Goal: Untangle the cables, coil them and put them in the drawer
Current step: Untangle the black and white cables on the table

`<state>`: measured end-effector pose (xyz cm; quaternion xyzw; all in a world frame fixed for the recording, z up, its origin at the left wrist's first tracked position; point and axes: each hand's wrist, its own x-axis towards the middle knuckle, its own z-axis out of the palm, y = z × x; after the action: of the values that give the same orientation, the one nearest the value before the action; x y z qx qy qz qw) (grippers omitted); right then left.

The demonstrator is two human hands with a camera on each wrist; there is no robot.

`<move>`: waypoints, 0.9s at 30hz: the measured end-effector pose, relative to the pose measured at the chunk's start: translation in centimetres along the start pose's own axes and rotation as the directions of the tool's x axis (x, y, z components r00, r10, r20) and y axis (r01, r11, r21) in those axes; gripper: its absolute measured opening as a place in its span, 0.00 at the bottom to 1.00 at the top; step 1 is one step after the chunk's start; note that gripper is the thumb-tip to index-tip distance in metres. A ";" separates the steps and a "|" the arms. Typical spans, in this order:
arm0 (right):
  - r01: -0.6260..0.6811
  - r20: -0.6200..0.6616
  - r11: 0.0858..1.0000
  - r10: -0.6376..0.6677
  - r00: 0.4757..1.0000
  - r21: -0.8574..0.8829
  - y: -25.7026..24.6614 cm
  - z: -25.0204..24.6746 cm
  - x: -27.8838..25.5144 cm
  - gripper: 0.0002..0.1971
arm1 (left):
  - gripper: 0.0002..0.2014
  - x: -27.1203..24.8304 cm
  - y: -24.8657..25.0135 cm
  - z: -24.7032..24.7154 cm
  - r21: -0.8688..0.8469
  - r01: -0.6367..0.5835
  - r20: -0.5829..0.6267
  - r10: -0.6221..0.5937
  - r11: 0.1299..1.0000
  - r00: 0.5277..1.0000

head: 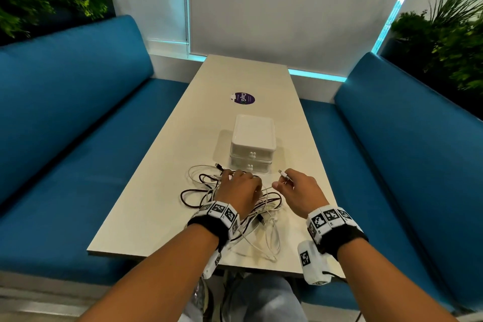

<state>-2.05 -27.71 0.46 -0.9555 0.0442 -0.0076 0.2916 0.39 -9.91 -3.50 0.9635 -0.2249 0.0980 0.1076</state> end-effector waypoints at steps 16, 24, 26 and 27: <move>0.119 0.001 0.955 -0.123 0.992 -0.271 -1.7 1.5 -0.3 0.13 | 0.07 0.3 -1.0 -1.3 0.161 -0.067 0.014 0.066 0.985 0.998; 0.117 0.103 0.961 -0.094 0.990 -0.249 -3.2 2.2 0.6 0.12 | 0.07 0.5 -1.6 -1.4 -0.120 0.007 -0.001 -0.008 0.993 1.000; 0.101 0.086 0.966 -0.083 0.993 -0.239 -3.0 1.7 0.8 0.13 | 0.09 0.3 -2.1 -1.8 -0.118 0.026 0.002 -0.026 0.993 1.000; 0.094 0.076 0.966 -0.078 0.994 -0.241 -2.9 1.4 0.8 0.14 | 0.10 0.3 -2.4 -2.1 -0.112 0.039 0.003 -0.039 0.993 0.999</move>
<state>-0.93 -24.61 0.88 -0.9849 -0.0062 0.0167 0.1724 1.44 -7.39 -1.85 0.9602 -0.2112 0.0827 0.1632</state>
